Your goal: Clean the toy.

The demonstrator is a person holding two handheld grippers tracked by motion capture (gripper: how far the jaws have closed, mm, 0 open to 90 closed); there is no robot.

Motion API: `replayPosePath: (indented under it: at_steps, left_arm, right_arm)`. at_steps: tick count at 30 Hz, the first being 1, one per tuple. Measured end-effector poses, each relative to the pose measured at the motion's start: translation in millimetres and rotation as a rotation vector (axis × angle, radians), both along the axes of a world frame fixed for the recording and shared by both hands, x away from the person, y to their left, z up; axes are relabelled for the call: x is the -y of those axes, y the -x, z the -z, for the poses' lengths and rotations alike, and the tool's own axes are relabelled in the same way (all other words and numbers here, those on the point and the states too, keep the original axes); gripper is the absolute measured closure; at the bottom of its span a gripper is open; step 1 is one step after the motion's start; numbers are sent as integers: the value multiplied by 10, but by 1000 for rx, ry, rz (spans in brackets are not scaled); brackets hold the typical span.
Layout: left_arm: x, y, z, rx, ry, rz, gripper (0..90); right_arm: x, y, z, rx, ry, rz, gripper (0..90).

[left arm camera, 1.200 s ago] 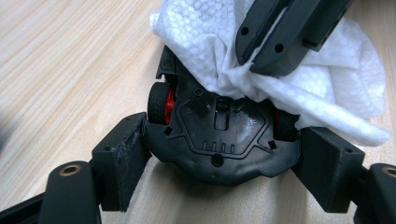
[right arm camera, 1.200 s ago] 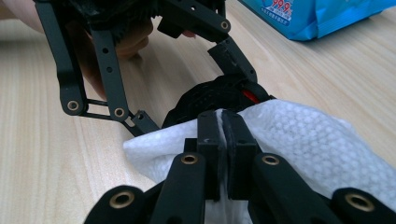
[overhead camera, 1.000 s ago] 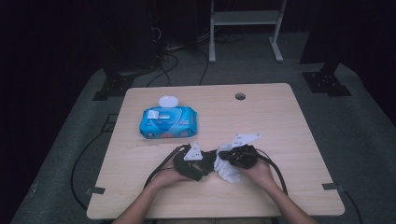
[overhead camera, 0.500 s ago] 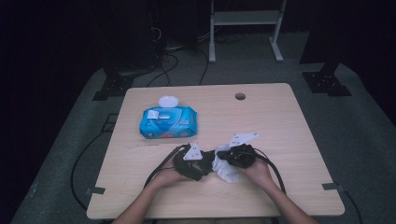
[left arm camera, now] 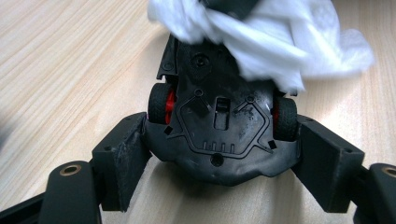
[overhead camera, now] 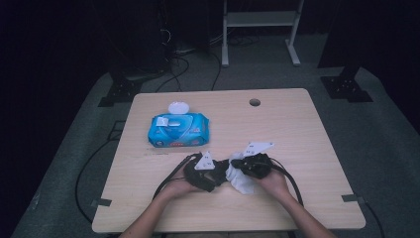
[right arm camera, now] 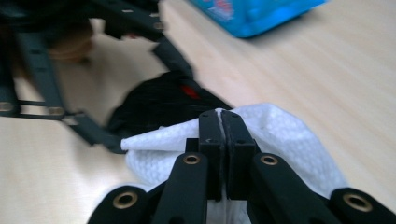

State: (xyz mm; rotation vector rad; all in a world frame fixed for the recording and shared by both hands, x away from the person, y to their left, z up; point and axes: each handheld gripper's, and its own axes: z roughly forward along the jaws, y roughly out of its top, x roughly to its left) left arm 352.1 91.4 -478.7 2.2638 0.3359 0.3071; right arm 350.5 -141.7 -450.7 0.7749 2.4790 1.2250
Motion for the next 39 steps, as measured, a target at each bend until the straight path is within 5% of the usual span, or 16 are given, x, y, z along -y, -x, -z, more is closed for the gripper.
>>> replayPosePath:
  at_steps: [8, 16, 22, 26, 32, 36, 39]
  left_arm:
    - [4, 3, -3, 3, -6, 0, 236]
    - [-1, -2, -31, 10, 4, 1, 235]
    - [8, 9, -26, 12, -8, -3, 236]
    - [-2, 3, -10, 5, -9, -4, 236]
    - [17, 3, -35, 6, 3, -7, 236]
    - [31, 13, -33, 8, 0, -8, 236]
    - [29, 17, -16, 5, -10, -15, 236]
  right_arm:
    - [-369, 50, 36, -23, -4, -126, 869]
    - [-212, -22, -5, -44, 0, -90, 870]
    - [-519, 4, 20, -72, -14, -235, 869]
    - [-601, -19, 23, -58, 21, -232, 869]
    - [-421, -104, -44, -15, 44, -118, 873]
    - [-576, -57, -33, -22, 28, -170, 872]
    - [-695, -55, -10, -5, 61, -197, 871]
